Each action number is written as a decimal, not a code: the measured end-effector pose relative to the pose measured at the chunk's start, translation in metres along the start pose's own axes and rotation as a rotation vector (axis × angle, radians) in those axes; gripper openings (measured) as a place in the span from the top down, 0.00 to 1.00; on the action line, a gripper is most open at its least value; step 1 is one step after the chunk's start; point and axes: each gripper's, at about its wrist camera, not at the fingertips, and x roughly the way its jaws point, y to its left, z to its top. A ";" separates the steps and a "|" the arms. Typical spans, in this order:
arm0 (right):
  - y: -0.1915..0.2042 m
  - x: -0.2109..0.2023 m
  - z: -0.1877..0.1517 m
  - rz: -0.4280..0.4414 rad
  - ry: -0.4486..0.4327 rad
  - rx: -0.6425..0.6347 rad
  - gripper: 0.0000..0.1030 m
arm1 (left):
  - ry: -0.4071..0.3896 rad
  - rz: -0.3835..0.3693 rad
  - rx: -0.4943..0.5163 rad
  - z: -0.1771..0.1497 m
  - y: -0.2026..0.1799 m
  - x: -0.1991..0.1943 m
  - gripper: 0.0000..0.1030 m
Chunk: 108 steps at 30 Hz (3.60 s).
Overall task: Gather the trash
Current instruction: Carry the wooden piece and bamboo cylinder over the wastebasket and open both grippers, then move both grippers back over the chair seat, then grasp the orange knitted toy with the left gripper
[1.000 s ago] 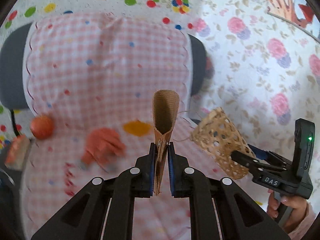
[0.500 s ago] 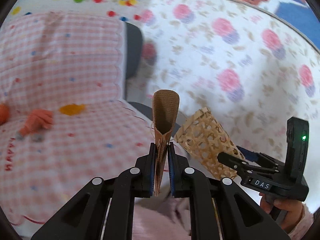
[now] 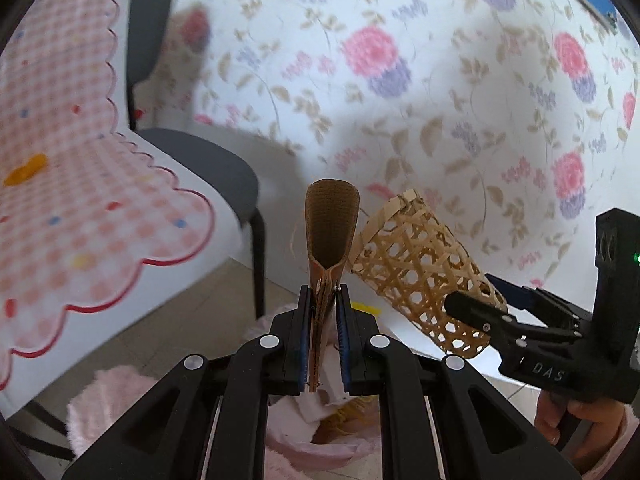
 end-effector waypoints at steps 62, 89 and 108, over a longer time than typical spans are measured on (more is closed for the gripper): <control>0.318 0.144 0.168 0.421 0.024 -0.377 0.57 | -0.129 0.719 -0.356 0.046 0.304 -0.197 0.24; 0.396 0.291 0.188 0.480 0.267 -0.182 0.98 | -0.053 0.741 -0.384 0.067 0.382 -0.156 0.24; 0.318 0.152 0.198 0.478 -0.020 -0.300 0.99 | 0.088 0.689 -0.433 0.080 0.415 -0.104 0.40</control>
